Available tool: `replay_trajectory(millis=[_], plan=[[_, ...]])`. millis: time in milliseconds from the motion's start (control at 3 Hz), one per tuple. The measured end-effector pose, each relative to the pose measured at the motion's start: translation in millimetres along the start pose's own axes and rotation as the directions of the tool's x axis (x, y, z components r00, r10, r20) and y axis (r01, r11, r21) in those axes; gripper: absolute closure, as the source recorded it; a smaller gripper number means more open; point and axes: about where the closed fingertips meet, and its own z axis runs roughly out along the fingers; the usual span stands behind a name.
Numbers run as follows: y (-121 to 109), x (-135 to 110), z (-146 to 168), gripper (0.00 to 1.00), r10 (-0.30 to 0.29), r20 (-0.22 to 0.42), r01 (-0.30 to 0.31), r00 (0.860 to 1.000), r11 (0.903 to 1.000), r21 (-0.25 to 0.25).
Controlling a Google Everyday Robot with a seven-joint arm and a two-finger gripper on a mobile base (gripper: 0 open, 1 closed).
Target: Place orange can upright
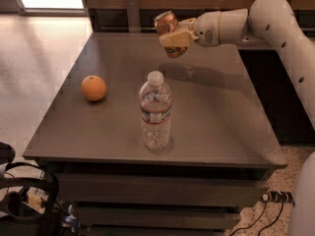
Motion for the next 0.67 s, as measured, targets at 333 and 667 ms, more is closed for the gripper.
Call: replay_trajectory(millis=[333,667], plan=[[17.8,26.9,-4.8,1.00,0.018,0.081,-0.020,0.997,0.9995,0.025],[28.1,54.4,-12.1,1.00,0.019,0.161,-0.028,0.987,0.9984,0.050]])
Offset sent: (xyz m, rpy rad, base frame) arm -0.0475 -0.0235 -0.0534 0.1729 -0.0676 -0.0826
